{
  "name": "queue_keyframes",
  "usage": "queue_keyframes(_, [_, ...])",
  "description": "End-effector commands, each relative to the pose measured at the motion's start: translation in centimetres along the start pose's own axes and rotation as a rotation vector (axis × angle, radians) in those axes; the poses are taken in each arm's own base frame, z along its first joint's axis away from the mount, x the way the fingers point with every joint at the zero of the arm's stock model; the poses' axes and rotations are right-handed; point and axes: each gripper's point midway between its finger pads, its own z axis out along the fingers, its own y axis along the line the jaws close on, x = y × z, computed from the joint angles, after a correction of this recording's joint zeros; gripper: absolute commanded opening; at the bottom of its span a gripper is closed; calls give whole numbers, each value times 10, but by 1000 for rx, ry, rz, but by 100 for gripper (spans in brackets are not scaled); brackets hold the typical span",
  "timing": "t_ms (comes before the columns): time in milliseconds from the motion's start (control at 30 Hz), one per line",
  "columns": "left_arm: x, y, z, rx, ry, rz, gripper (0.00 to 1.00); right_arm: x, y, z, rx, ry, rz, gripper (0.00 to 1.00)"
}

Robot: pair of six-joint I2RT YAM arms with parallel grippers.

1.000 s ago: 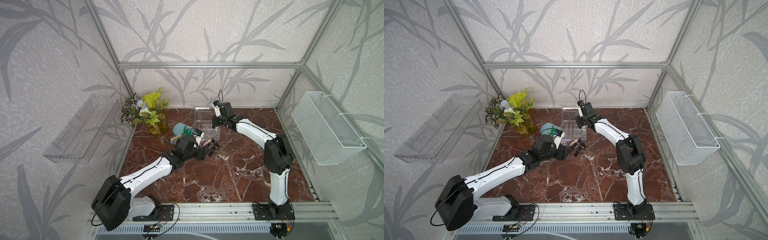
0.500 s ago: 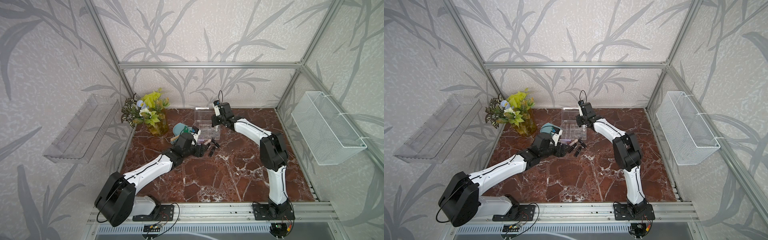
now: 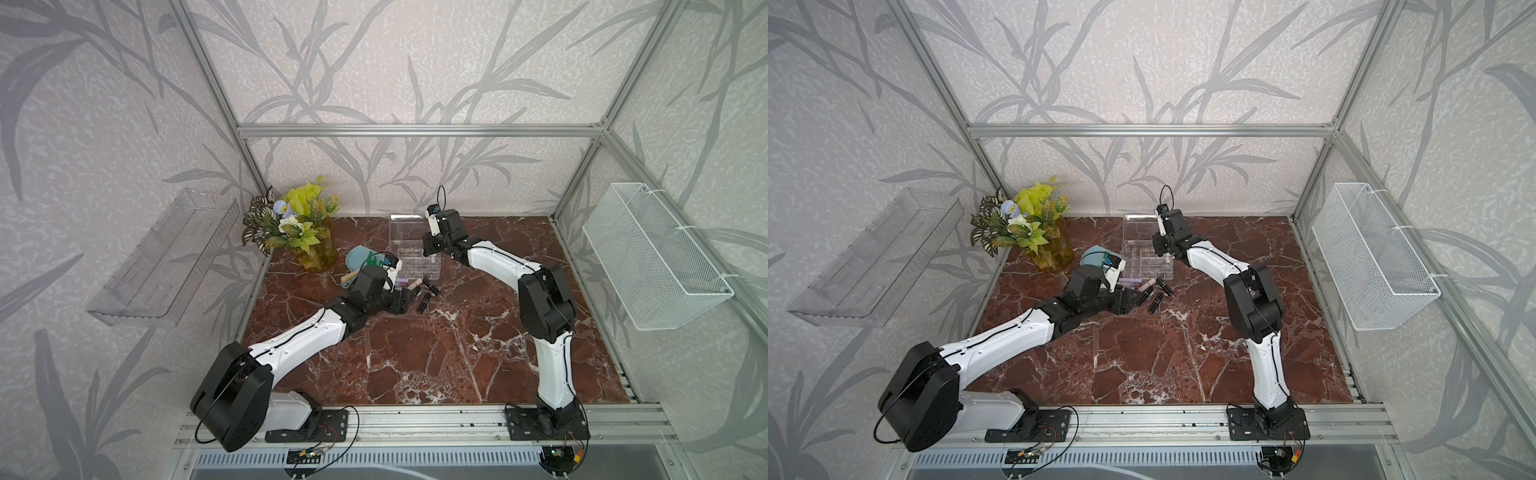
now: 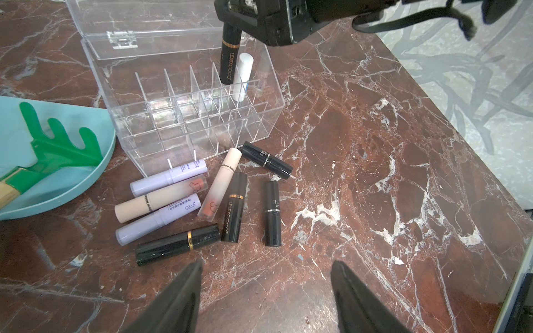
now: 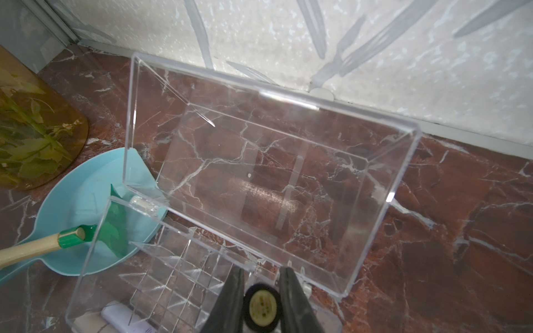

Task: Arrange the lipsticks in the organizer
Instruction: Place the lipstick in the storage box, then pick up the lipstick at the center of the board.

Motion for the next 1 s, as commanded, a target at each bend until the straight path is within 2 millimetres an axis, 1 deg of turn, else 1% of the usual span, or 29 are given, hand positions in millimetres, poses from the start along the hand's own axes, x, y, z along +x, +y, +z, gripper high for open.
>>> queue_keyframes(0, [4, 3, 1, -3, 4, -3, 73, -11, -4, -6, 19, -53, -11, 17])
queue_keyframes(167, [3, 2, 3, 1, 6, -1, 73, -5, -4, -6, 22, -49, -14, 17])
queue_keyframes(200, [3, 2, 3, 1, 6, -2, 72, -4, -4, -7, 23, -49, -14, 18])
queue_keyframes(333, [4, 1, 6, 8, 14, -4, 73, -8, -2, -14, 8, -55, -11, 34])
queue_keyframes(367, [4, 1, 6, 12, 15, -4, 72, -13, 1, -18, -3, -58, -8, 39])
queue_keyframes(433, [4, -1, 8, 24, 21, -4, 72, -20, 6, -27, -24, -54, -1, 45])
queue_keyframes(533, [3, -6, 9, 44, 32, -9, 73, -32, 14, -50, -53, -68, 8, 51])
queue_keyframes(600, [3, -8, 9, 53, 36, -15, 72, -40, 19, -74, -69, -81, 15, 53])
queue_keyframes(633, [2, -9, 9, 57, 33, -16, 72, -41, 20, -84, -77, -80, 23, 53])
queue_keyframes(700, [2, -9, 9, 60, 36, -16, 72, -41, 23, -111, -96, -79, 50, 53])
queue_keyframes(767, [3, -10, 11, 69, 47, -13, 71, -34, 26, -133, -124, -53, 74, 53])
queue_keyframes(800, [4, -11, 13, 71, 59, -14, 71, -32, 29, -149, -145, -46, 88, 53])
queue_keyframes(933, [11, -14, 19, 87, 94, -24, 66, -2, 35, -187, -197, 20, 152, 52])
queue_keyframes(967, [12, -16, 21, 90, 101, -24, 64, 9, 36, -196, -207, 38, 170, 52])
